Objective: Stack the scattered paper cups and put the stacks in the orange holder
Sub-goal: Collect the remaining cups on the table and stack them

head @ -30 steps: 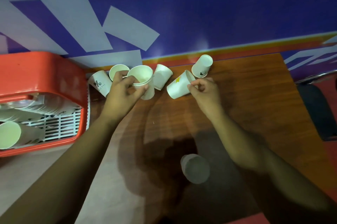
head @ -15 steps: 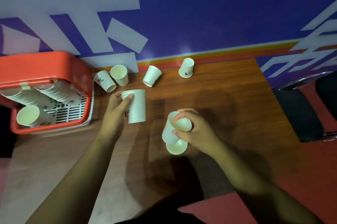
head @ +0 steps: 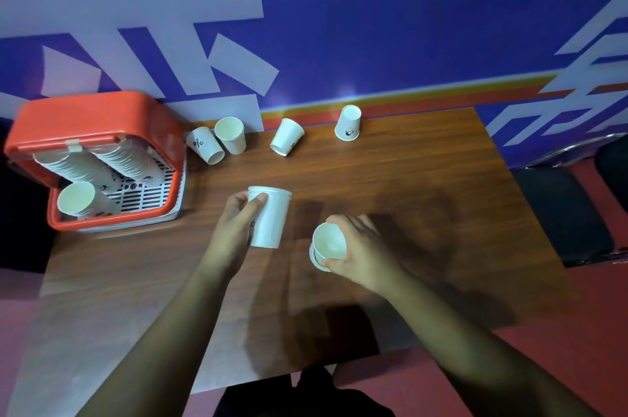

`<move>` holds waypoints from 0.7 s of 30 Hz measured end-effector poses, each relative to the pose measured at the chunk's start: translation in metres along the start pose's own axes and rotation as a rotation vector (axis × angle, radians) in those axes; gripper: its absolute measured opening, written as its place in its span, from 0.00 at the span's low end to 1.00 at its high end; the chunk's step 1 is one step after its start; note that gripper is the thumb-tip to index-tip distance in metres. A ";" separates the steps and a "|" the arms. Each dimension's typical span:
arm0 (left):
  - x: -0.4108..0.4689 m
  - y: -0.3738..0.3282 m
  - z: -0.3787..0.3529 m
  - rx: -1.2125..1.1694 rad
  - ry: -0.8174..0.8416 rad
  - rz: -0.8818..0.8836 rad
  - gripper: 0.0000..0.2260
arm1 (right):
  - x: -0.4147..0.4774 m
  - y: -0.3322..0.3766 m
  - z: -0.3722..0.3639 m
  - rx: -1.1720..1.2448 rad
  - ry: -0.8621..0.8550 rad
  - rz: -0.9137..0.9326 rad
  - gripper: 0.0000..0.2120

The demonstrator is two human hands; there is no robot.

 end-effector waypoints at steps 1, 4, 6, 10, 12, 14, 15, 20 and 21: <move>-0.002 0.000 -0.002 0.017 0.014 0.003 0.27 | 0.000 -0.001 -0.003 -0.017 0.029 -0.008 0.34; -0.006 0.002 -0.011 0.055 0.051 0.012 0.21 | 0.003 -0.003 -0.018 -0.039 0.120 -0.036 0.40; -0.007 0.003 -0.015 0.056 0.077 0.008 0.20 | 0.005 -0.004 -0.027 -0.021 0.165 -0.057 0.43; -0.010 0.001 -0.028 0.027 0.147 -0.035 0.22 | 0.007 -0.012 -0.021 0.177 0.210 -0.165 0.46; -0.013 0.000 -0.038 0.018 0.205 -0.069 0.24 | 0.005 -0.016 -0.009 0.486 0.193 -0.273 0.40; -0.014 0.002 -0.050 0.030 0.252 -0.093 0.26 | 0.004 -0.017 0.002 0.796 0.125 -0.303 0.33; -0.015 0.003 -0.056 0.050 0.272 -0.105 0.27 | 0.003 -0.017 0.008 0.894 0.084 -0.313 0.30; -0.009 0.010 -0.077 0.229 0.327 -0.149 0.26 | 0.001 -0.009 0.022 0.935 0.014 -0.279 0.14; -0.007 0.011 -0.077 0.261 0.331 -0.152 0.26 | 0.001 -0.008 0.022 0.941 0.006 -0.274 0.13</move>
Point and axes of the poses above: each hand's wrist, its own x-axis towards the middle knuckle, its own z-axis out of the back of the hand, y = z × x, the point moved 5 cm from there along x, towards the middle knuckle, and after that the axes turned 5 degrees about y, right-handed, at the moved point
